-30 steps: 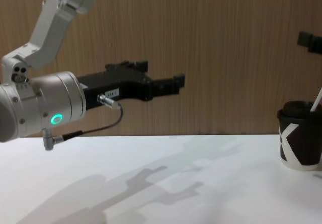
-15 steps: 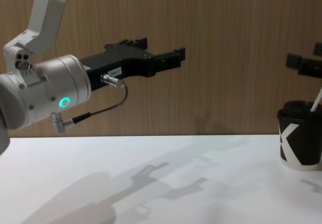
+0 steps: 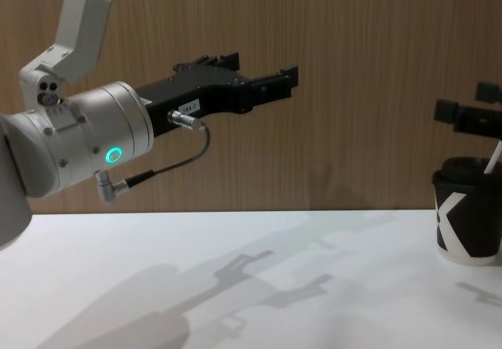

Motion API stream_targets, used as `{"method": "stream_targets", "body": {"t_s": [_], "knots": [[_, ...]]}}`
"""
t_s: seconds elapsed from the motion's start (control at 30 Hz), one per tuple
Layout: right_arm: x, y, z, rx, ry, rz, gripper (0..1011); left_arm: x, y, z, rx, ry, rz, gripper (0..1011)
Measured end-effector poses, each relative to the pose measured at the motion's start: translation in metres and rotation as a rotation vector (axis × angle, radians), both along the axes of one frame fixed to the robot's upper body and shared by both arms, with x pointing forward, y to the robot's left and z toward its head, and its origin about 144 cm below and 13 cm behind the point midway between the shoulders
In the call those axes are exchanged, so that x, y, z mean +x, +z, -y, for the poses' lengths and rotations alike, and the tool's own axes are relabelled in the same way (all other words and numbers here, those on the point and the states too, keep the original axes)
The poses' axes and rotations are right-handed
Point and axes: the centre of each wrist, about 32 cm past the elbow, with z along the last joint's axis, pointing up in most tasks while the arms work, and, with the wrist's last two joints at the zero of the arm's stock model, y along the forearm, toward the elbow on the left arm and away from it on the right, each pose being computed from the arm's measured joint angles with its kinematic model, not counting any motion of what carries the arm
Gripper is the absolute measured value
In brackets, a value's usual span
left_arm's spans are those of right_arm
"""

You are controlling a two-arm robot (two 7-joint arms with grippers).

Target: Pick up the straw with one hand, pass it to the other hand, and insert it into the cup.

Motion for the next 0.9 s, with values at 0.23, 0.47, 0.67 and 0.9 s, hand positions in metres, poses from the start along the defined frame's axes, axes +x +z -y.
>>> {"method": "stream_targets", "body": {"t_s": [0.23,0.47,0.67,0.9], "knots": [[0.0005,-0.0007,-0.0006,-0.001,0.005,-0.004,1001,0.0016,-0.0002,0.0015,-0.003,-0.005,0.002,1003],[0.0007,-0.0012,-0.0009,-0.002,0.009,-0.006,1001,0.0025,-0.0002,0.0023,-0.005,-0.008,0.003,1003],[0.0009,-0.0016,-0.0013,-0.002,0.011,-0.008,1001,0.0029,-0.0004,0.0026,-0.005,-0.009,0.003,1003],[0.0010,-0.0017,-0.0014,-0.002,0.012,-0.009,1001,0.0032,-0.0005,0.0029,-0.006,-0.010,0.004,1003]]}}
